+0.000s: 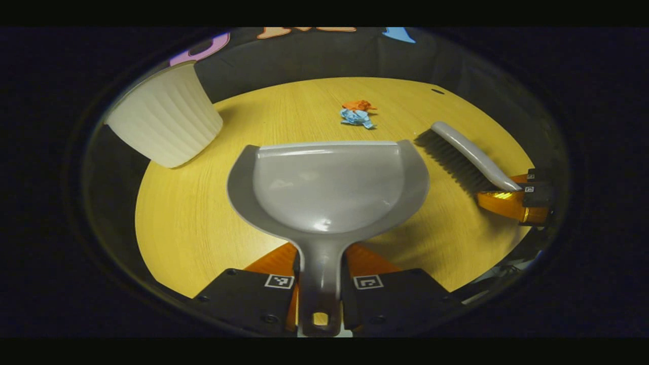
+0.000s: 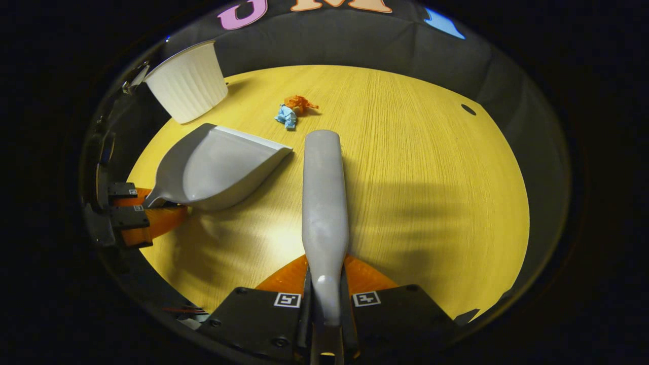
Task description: Pick up the small broom and dustpan from the desktop, sweep the trash into the dustpan with the broom, and then empty the trash into the garbage bin.
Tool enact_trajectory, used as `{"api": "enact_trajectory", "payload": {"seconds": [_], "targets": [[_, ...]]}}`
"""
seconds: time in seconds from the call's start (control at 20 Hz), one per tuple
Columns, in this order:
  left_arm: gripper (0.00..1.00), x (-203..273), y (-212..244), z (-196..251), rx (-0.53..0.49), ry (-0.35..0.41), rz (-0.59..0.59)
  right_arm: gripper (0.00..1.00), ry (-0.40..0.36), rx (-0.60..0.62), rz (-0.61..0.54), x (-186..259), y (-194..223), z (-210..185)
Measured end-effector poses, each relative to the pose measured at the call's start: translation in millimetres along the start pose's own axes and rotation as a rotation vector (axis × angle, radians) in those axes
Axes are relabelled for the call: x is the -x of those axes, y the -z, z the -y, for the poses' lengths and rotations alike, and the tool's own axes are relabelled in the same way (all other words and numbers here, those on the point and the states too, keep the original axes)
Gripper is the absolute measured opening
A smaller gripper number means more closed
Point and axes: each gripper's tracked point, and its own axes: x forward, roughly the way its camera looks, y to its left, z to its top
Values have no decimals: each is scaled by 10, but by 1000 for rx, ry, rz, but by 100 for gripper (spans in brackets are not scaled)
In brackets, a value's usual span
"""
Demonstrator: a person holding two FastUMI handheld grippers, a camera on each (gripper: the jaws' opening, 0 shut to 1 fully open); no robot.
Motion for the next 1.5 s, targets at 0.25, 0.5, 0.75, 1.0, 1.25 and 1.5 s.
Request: {"api": "enact_trajectory", "payload": {"seconds": [0.25, 0.5, 0.75, 1.0, 1.25, 1.5], "targets": [[27, 248, -20, -12, 55, -41, 24, 22, -76, 8, 79, 259, -214, 105], [29, 510, -133, -143, 25, -110, 50, 21, -97, 74, 130, 497, -530, 500], [27, 446, -286, -363, -144, -57, 27, 21, -9, 75, 141, 291, -1013, 768], [27, 32, -431, -630, -387, 32, -45, 17, 109, 61, 88, -283, -1336, 657], [27, -197, -642, -751, -524, 127, -48, 21, 145, 98, 26, -720, -1411, 366], [29, -448, -571, -911, -584, 149, -93, 21, 70, 239, 8, -844, -1464, -107]]}}
